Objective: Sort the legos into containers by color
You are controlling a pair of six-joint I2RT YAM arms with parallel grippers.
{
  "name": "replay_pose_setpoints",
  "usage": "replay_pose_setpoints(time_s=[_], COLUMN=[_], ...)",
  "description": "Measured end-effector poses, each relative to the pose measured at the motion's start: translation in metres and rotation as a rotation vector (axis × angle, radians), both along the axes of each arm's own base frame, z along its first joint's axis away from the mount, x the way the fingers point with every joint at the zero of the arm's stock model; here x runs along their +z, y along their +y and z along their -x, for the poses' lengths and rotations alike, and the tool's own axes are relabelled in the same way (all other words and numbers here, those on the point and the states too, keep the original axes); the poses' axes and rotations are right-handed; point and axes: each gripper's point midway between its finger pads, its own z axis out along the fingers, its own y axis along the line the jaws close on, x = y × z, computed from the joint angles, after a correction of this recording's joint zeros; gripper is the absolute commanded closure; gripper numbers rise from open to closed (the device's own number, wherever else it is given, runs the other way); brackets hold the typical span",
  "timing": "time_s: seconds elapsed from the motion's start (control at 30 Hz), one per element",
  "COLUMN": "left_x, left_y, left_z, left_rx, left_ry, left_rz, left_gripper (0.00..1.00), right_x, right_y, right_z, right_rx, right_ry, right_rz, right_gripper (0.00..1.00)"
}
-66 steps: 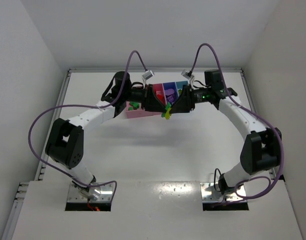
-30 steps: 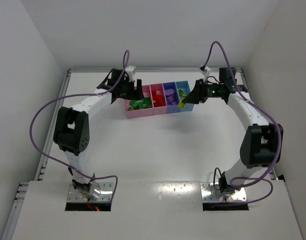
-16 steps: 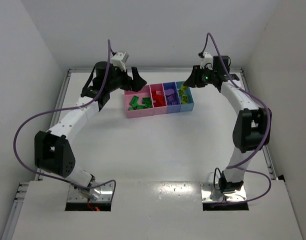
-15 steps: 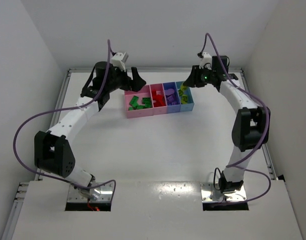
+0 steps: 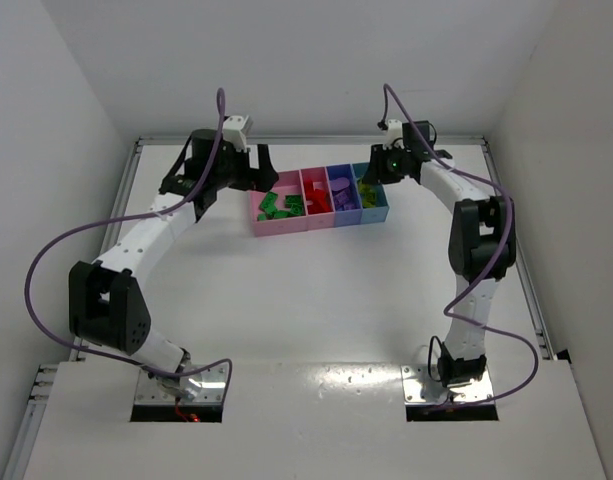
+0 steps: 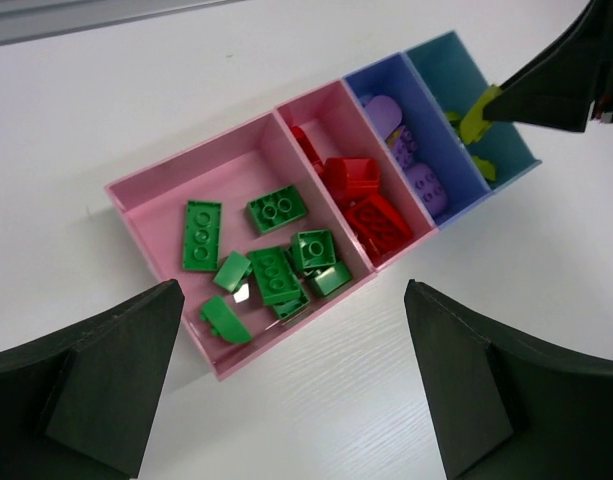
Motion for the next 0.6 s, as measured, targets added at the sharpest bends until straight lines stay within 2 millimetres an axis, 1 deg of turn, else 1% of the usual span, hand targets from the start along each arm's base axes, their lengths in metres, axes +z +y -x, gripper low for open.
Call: replay_pose_setpoints(time_s=[0.03,0.07,0.13,0.17,0.23,0.3,0.43,0.5,0.57,0.6], left_x=[-0.002,-0.004,-0.007,-0.009,-0.013,-0.018,-0.032,-0.037,-0.042,-0.045], left_y=[0.003,0.005,0.008,0.01,0.013,0.018,0.034,0.042,0.052,0.058], left_z=[0.0,-0.001,-0.001,-0.001,0.0,0.0,0.001,0.002,0.003,0.005], left_rx=[0.006,0.009,0.013,0.014,0.019,0.028,0.056,0.071,0.09,0.101], left_ry=[0.002,0.004,0.008,0.009,0.018,0.029,0.064,0.076,0.077,0.079], left_rz=[-0.007,-0.015,-0.027,-0.03,-0.036,-0.042,-0.056,-0.064,-0.083,-0.096], left_gripper=[0.0,0.0,0.0,0.0,0.0,0.0,0.0,0.0,0.0,0.0], right_x=[0.0,0.001,0.001,0.001,0.0,0.0,0.003,0.011,0.028,0.039], right_y=[-0.001,-0.002,-0.006,-0.008,-0.01,-0.008,-0.002,0.004,0.008,0.01], right_z=[-0.001,-0.003,-0.006,-0.008,-0.009,-0.01,-0.008,-0.001,0.012,0.02], right_rx=[-0.004,-0.01,-0.026,-0.032,-0.039,-0.034,-0.011,0.017,0.041,0.05], right_ry=[-0.005,-0.01,-0.023,-0.032,-0.04,-0.047,-0.054,-0.062,-0.077,-0.09], right_rz=[0.009,0.017,0.044,0.06,0.084,0.101,0.094,0.064,0.028,0.012], right_gripper=[0.55,0.41,0.27,0.23,0.18,0.16,0.16,0.16,0.16,0.16])
